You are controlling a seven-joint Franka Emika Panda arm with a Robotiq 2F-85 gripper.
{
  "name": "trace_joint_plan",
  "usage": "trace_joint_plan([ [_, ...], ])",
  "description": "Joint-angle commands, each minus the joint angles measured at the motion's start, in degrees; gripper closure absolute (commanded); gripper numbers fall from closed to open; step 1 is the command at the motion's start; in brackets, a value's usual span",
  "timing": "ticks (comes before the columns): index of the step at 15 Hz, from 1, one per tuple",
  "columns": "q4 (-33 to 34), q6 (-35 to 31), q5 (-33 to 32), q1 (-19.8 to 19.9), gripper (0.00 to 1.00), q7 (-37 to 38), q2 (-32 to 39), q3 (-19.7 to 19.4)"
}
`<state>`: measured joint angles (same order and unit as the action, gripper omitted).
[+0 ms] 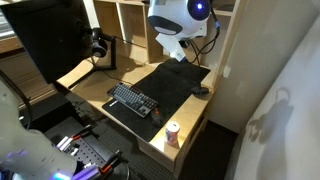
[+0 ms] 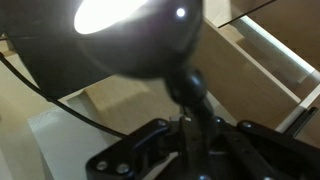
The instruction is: Turn the reading light around to face the left of the table
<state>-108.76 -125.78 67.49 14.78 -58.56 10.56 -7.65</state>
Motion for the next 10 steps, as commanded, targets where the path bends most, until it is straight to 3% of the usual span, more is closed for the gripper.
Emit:
trace_joint_plan([
  [1,-3.36,3.16,2.79,-0.08,0.98,-5.32,-6.28,-0.83],
  [10,-10.32,-2.73,0.92,-0.44,0.98,-10.5,-7.19,-4.2],
])
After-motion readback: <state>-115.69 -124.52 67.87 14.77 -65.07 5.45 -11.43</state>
